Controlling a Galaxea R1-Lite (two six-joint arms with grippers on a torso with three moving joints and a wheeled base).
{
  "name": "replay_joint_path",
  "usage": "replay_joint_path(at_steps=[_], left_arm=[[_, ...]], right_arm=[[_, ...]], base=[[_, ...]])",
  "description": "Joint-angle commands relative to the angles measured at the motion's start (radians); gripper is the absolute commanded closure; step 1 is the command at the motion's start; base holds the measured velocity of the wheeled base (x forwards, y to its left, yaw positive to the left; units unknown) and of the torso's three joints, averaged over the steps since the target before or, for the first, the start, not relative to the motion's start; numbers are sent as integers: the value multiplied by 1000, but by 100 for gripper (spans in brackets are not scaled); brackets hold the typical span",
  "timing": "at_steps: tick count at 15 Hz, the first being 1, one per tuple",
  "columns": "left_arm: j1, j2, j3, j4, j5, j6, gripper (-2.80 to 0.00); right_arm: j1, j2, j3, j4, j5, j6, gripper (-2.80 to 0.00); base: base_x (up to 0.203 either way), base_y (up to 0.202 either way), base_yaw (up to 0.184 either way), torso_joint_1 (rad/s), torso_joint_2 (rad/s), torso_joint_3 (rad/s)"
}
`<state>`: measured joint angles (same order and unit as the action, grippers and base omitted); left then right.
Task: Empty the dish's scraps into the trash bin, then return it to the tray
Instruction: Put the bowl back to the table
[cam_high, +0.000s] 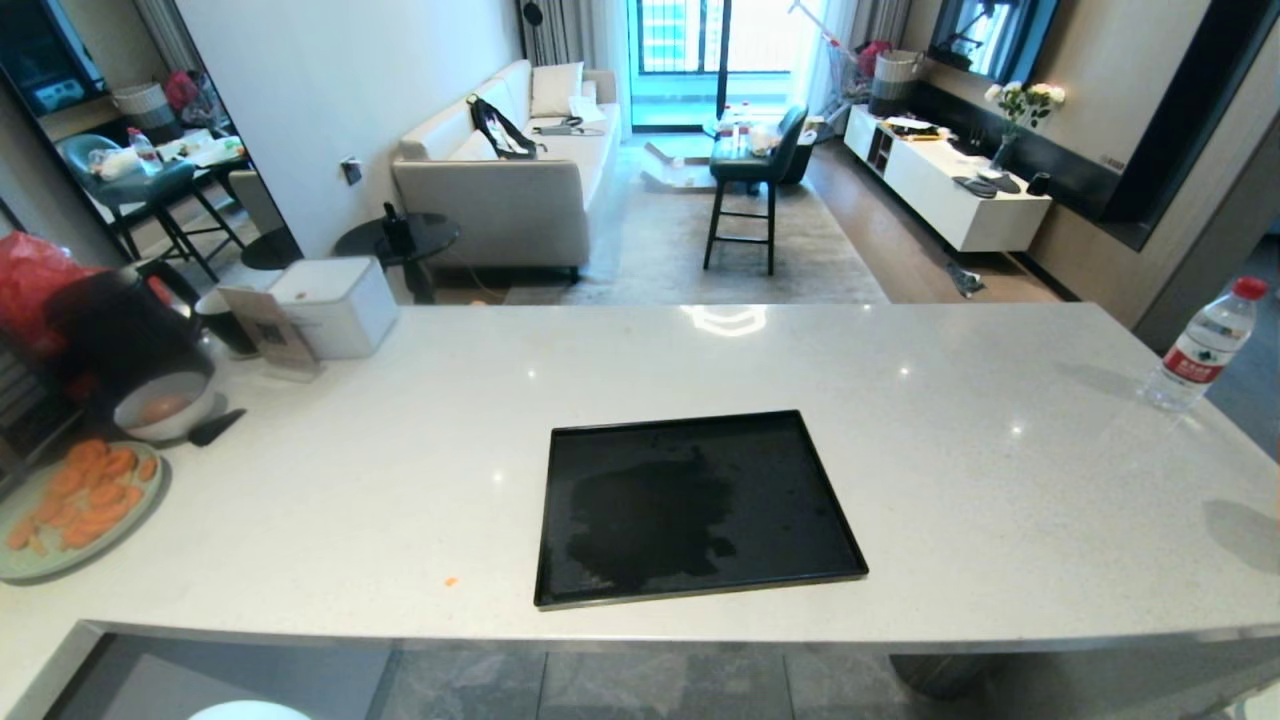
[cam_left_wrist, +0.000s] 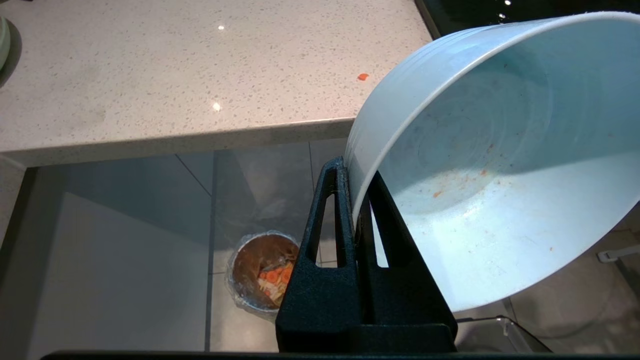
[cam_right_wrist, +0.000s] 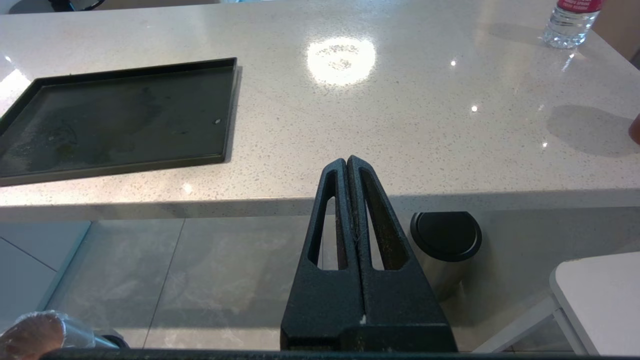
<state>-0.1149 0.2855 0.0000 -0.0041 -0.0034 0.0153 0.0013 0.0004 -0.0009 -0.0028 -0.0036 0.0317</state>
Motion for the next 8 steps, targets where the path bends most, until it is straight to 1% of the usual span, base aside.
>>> replay_joint_path(at_steps=[1,8], left_arm=[[0,1,0,-1,0,0,0],[0,1,0,1,-1,3,0]], right_arm=[[0,0,-1,0,-1,1,0],[0,0,-1,0,-1,1,0]], base=[[0,0,0,0,0,0],[0,0,0,0,0,0]])
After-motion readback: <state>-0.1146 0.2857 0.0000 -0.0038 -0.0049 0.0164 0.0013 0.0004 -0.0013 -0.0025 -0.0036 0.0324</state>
